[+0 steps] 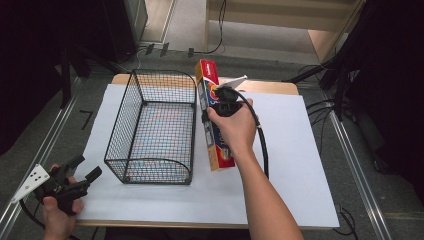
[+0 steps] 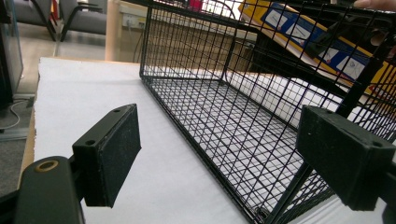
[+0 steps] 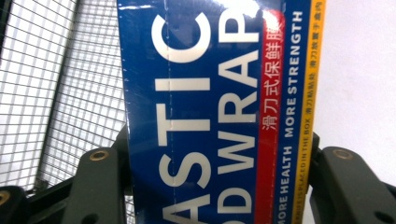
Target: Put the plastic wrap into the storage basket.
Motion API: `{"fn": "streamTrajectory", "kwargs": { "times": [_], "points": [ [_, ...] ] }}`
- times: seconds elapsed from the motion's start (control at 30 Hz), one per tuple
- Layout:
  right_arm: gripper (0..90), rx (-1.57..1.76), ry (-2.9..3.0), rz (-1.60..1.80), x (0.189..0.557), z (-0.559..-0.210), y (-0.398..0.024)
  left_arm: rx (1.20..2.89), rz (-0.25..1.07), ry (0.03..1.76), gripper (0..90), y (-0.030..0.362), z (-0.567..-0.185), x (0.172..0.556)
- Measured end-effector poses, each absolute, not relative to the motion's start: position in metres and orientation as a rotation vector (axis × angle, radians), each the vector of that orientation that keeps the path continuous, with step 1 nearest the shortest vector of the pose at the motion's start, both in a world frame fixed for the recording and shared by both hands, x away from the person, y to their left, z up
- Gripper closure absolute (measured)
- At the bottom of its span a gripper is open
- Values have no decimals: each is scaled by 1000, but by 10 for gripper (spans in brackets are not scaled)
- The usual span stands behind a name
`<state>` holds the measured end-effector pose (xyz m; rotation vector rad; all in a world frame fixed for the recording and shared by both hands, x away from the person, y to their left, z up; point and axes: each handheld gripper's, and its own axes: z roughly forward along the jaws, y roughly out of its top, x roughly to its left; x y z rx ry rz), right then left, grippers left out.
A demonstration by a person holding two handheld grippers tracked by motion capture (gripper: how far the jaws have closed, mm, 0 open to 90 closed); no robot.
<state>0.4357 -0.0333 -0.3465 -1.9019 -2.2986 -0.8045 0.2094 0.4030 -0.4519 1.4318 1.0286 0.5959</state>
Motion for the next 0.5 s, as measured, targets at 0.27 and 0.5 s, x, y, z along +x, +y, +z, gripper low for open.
{"fn": "streamTrajectory", "kwargs": {
  "times": [0.27, 0.5],
  "points": [
    [424, -1889, -2272, -873, 436, -337, -24, 1433, 596, 1029, 142, 403, -452, 209],
    [425, -1850, -2258, -888, 437, -331, -13, 1432, 594, 1029, 142, 403, -452, 210]
  ]
}}
